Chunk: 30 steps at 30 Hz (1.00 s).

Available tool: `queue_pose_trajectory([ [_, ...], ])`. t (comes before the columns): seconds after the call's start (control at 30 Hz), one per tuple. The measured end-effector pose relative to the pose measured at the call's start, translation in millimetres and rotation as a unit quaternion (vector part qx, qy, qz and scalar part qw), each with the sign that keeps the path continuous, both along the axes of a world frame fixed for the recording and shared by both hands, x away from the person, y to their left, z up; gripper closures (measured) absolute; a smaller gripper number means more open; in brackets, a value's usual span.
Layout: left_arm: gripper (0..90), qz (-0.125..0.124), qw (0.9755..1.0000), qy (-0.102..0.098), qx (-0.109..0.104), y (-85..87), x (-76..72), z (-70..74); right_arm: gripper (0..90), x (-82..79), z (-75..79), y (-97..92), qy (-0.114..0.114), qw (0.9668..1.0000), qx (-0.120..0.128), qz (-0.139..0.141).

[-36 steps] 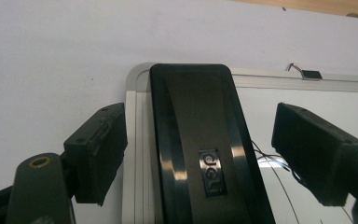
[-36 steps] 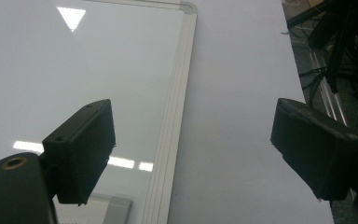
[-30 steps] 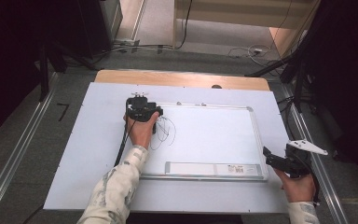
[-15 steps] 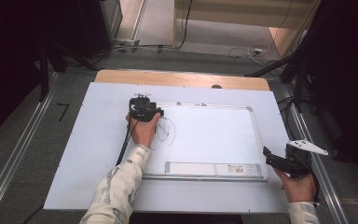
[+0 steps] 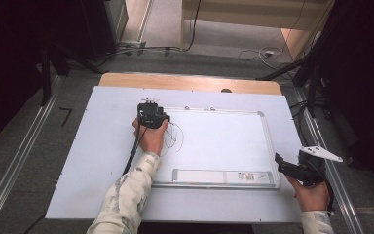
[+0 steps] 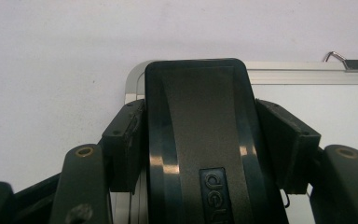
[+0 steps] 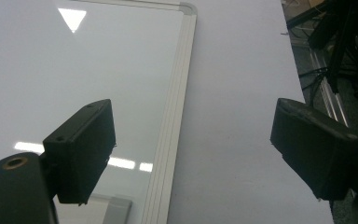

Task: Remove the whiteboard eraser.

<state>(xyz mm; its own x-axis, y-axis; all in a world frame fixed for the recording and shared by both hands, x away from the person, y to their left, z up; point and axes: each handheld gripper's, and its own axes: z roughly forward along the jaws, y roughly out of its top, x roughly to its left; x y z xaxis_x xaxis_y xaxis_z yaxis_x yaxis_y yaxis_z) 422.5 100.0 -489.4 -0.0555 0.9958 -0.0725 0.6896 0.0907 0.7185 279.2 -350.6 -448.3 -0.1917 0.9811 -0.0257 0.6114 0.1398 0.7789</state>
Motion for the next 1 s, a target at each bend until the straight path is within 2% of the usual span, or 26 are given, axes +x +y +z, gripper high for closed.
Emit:
queue_pose_trajectory([
  [0.8,39.1,-0.012,0.9999,-0.006,0.0,2.7,-0.5,0.2,12.7,-0.4,0.8,-0.5,-0.004,1.0,0.001,-0.002],
  [1.0,39.0,-0.015,0.9998,-0.004,-0.008,4.2,-1.6,2.0,12.7,-0.2,1.1,-0.9,-0.004,1.0,0.001,-0.004],
])
